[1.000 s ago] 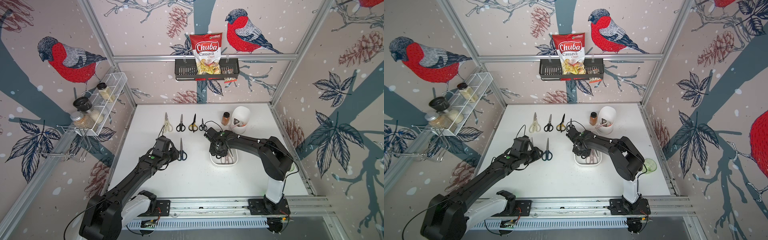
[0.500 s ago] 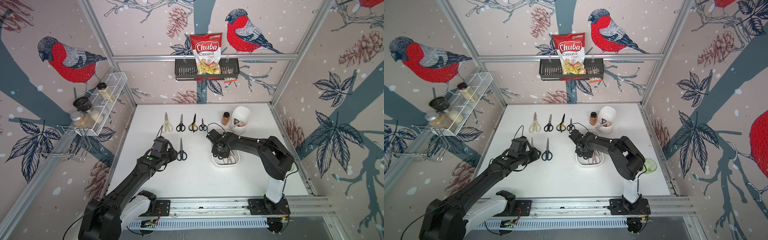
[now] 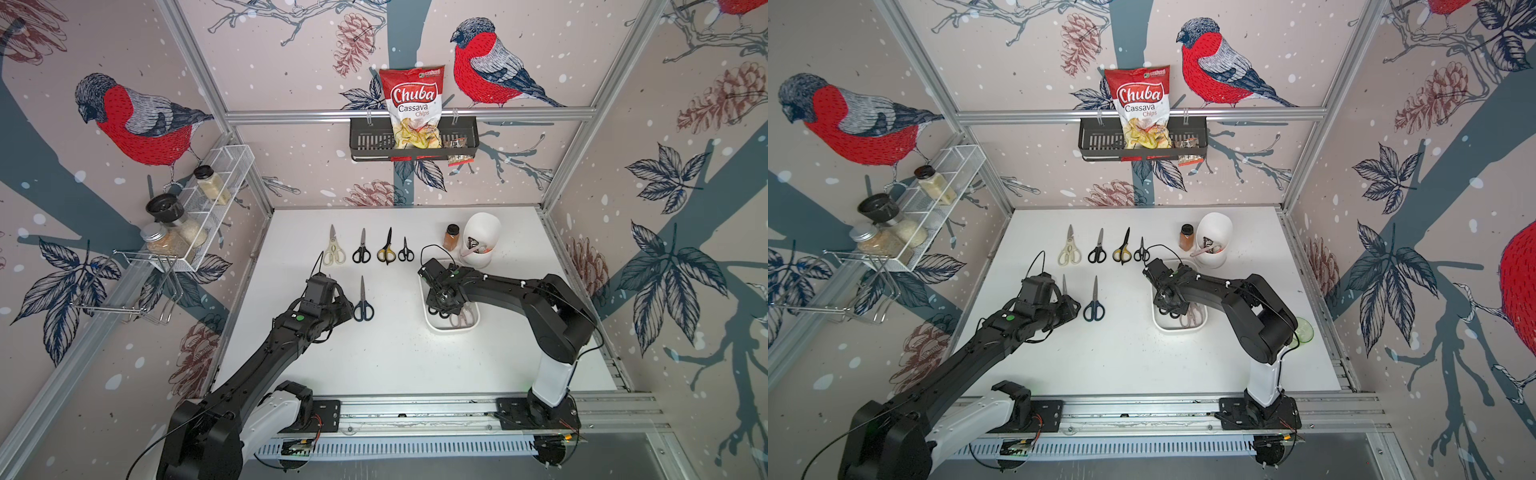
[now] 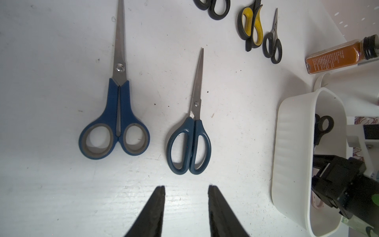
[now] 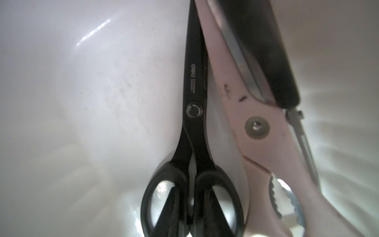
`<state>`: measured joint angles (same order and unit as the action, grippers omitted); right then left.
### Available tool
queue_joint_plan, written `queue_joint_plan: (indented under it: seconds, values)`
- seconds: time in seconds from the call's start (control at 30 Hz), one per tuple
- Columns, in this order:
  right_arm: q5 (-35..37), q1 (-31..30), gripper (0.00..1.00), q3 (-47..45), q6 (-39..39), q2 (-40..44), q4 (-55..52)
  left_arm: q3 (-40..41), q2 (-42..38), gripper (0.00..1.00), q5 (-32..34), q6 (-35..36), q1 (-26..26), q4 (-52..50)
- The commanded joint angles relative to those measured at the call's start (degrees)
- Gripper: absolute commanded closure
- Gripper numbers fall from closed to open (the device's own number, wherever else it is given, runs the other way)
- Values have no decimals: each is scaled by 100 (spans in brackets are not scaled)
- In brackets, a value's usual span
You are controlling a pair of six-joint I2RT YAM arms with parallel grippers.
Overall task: Take the scissors out of the storage box
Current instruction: Pick up the scissors from the storage box, then place the scissors at the center of the board.
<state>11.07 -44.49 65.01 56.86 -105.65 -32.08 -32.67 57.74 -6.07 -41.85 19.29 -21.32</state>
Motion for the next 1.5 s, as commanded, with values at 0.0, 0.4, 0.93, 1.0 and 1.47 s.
queue_joint_plan:
  seconds: [0.0, 0.4, 0.93, 1.0, 1.47]
  values:
    - [69, 39, 90, 38, -281, 46, -594, -16, -8, 60, -35, -44, -13, 2]
    - [-561, 160, 96, 316, -1066, 656, -395, -29, 54, 60, -35, -139, -14, 111]
    - [-341, 170, 98, 362, -1338, 1052, -749, -43, 239, 60, -223, -249, -133, 358]
    - [-342, 160, 98, 369, -1335, 1110, -782, -68, 296, 60, -271, -226, -183, 391]
    - [-515, -1090, 98, 1575, -1529, 233, -619, -38, 406, 60, -702, -31, -846, 445]
